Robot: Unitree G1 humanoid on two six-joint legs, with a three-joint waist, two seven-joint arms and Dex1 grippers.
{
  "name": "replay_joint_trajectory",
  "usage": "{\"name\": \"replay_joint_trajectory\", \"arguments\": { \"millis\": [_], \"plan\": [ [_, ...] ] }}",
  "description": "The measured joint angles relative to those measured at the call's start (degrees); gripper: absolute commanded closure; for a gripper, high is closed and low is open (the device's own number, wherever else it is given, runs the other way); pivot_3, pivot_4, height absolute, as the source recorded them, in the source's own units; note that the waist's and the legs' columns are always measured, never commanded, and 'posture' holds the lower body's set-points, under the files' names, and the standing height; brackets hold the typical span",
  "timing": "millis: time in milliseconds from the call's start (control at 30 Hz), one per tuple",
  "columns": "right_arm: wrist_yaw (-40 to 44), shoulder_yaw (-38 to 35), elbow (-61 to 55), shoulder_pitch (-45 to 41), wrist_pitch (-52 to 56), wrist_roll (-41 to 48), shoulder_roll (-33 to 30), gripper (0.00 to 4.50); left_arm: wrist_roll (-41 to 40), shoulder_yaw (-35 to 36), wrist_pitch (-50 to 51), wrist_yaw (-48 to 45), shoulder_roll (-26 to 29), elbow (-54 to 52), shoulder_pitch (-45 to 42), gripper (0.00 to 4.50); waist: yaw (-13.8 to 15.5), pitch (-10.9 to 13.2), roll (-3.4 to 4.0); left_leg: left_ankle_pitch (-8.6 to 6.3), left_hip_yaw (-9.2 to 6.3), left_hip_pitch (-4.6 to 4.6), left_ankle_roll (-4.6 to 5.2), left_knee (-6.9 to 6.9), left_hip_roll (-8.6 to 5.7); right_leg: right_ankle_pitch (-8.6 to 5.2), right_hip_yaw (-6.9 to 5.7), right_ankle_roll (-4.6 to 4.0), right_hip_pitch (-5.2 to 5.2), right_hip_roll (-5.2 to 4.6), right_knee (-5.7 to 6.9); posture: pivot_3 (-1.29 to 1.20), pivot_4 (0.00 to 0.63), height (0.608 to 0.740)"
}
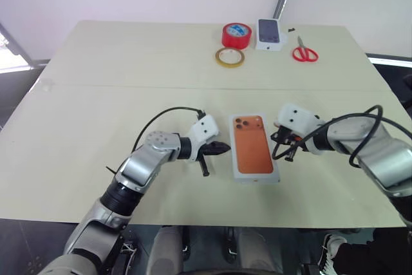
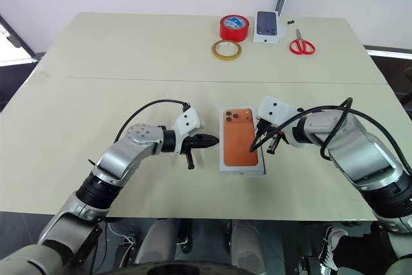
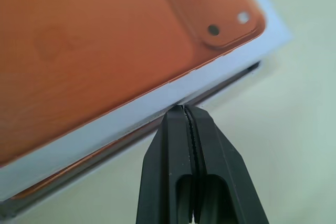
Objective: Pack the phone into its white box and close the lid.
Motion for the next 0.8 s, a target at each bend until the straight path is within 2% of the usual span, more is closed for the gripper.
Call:
{"name": "replay_joint_trajectory", "arguments": {
  "millis": [800],
  "plan": [
    [1.05, -0.51, -0.48, 3.42, -0.34, -1.10, -0.80, 4.47, 0.07, -1.65, 0.92, -0.29, -0.63, -0.42, -0.37, 4.50, 0.00, 0.00, 0.00, 0.00, -0.02, 0.00, 0.00, 0.02, -0.01, 0.00, 0.00, 0.01, 0.01, 0.01, 0.01, 0.00, 0.150, 0.740]
  ]
}}
